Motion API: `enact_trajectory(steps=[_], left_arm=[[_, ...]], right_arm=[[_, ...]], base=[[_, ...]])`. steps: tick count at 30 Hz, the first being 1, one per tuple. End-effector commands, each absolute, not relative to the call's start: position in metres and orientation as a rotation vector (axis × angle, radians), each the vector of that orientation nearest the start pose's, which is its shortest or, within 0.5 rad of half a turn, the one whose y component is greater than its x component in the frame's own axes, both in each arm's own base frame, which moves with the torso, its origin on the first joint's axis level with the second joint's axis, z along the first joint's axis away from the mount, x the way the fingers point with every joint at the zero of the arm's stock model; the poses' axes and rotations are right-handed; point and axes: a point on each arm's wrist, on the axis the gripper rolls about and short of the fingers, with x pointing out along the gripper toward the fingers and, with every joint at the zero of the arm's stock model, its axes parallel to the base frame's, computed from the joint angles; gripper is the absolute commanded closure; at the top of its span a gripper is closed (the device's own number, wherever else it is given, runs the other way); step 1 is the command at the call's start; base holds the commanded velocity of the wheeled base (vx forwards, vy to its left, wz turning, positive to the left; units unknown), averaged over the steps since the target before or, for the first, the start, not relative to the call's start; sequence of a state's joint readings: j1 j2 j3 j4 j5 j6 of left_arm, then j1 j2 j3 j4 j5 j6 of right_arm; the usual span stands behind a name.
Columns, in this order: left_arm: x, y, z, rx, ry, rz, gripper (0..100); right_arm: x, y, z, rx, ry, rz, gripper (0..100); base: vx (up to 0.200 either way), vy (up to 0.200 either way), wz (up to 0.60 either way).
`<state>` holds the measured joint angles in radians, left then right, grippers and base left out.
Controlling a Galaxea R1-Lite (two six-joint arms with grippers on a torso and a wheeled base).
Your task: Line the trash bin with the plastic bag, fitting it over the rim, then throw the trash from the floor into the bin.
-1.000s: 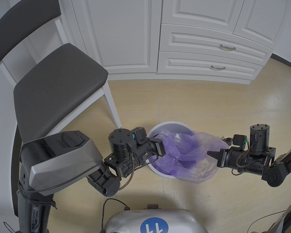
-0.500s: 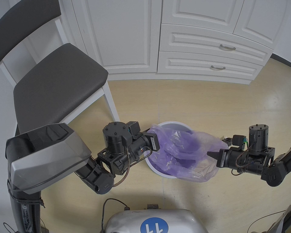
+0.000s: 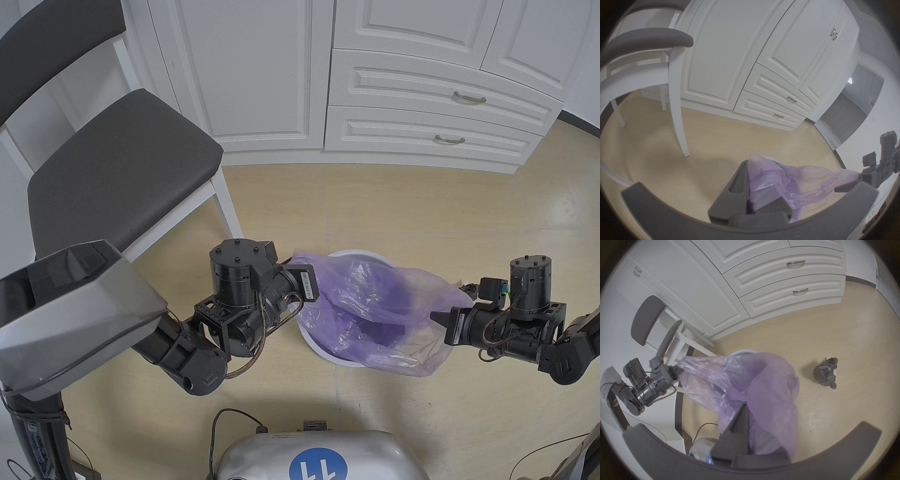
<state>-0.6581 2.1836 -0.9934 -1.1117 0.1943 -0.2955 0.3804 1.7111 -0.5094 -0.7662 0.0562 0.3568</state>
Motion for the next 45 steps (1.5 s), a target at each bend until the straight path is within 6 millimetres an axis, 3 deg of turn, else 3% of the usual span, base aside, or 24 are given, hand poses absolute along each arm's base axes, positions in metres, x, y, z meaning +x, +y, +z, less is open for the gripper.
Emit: enact_trajectory(steps=[1,11,19,23,27,38,45], left_arm=[[0.319,-0.243,0.118,-0.263,0.126,-0.437,100],[0.309,-0.234,0.103,-0.242,0.184,-0.418,100],[0.302,-0.227,0.12,-0.254,0.147,-0.41,100],[0.3,-0.225,0.124,-0.25,0.149,-0.408,100],[0.299,-0.225,0.121,-0.243,0.167,-0.407,100],[0.294,-0.22,0.113,-0.234,0.196,-0.403,100],[0.292,-0.217,0.12,-0.184,0.209,-0.407,100]], right_arm=[[0.248,0.107,0.122,0.267,0.5,0.351,100],[0.245,0.115,0.12,0.254,0.517,0.366,100],[0.242,0.123,0.125,0.239,0.523,0.396,100],[0.256,0.135,0.151,0.218,0.59,0.398,100],[0.265,0.143,0.162,0.211,0.616,0.407,100],[0.274,0.15,0.137,0.196,0.703,0.396,100],[0.272,0.145,0.143,0.203,0.679,0.386,100]], base=[[0.0,0.0,0.0],[0.0,0.0,0.0],[0.0,0.0,0.0],[0.0,0.0,0.0],[0.0,0.0,0.0],[0.0,0.0,0.0],[0.0,0.0,0.0]])
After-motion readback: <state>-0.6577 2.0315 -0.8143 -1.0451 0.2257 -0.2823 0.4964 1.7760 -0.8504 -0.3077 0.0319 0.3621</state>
